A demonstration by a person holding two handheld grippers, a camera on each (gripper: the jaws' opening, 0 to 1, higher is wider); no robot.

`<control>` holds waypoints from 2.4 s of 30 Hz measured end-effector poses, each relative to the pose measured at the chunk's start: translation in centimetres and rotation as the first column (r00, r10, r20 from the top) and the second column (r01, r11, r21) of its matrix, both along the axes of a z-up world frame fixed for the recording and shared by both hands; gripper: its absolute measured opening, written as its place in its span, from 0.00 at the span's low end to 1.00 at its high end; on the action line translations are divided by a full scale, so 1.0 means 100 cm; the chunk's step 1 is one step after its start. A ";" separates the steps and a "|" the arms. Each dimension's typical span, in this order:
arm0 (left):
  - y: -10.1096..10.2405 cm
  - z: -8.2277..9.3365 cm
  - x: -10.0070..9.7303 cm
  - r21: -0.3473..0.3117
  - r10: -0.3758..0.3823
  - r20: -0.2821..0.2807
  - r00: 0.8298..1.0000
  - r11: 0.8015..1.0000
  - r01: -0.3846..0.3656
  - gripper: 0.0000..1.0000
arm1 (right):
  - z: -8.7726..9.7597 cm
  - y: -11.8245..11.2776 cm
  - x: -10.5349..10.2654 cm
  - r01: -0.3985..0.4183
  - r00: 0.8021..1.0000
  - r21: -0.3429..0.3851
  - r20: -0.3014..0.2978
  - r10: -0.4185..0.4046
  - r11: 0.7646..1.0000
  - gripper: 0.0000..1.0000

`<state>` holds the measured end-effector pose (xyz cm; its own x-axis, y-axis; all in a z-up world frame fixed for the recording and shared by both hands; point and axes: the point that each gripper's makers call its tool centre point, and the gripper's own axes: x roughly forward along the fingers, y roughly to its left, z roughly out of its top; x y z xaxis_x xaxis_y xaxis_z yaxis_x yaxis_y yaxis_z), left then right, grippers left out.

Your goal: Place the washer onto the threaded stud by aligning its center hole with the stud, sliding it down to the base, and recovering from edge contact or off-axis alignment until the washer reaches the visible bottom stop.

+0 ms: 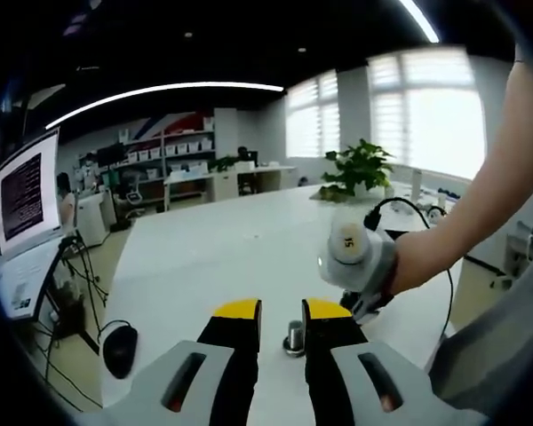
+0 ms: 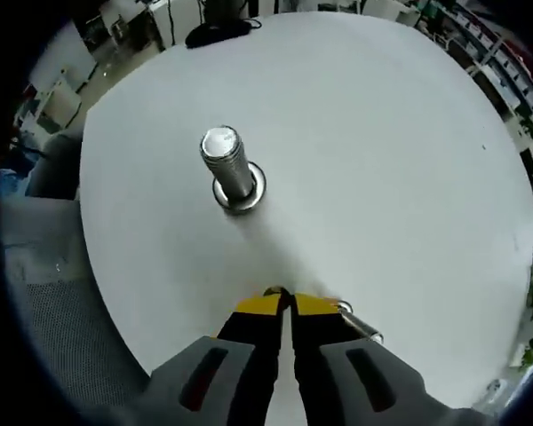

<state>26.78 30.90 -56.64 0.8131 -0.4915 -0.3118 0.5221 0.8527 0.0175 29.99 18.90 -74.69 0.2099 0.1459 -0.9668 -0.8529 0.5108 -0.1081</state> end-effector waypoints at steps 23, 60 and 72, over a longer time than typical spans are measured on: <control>0.007 0.001 0.002 -0.010 0.024 0.001 1.000 1.000 -0.024 0.16 | 0.000 -0.003 0.001 0.018 1.000 0.044 -0.015 -0.017 0.999 0.05; 0.002 0.006 0.003 -0.043 0.028 0.006 1.000 0.999 -0.028 0.15 | 0.069 -0.030 0.004 0.222 0.973 0.268 -0.002 -0.230 0.937 0.04; 0.009 0.006 0.004 -0.051 0.052 0.005 0.999 0.997 -0.052 0.15 | 0.081 -0.052 0.014 0.245 0.964 0.274 0.028 -0.263 0.930 0.04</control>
<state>27.17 31.77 -56.06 0.8399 -0.4638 -0.2820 0.4771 0.8785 -0.0237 31.42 13.66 -66.60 0.3330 0.3295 -0.8835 -0.6867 0.7268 0.0122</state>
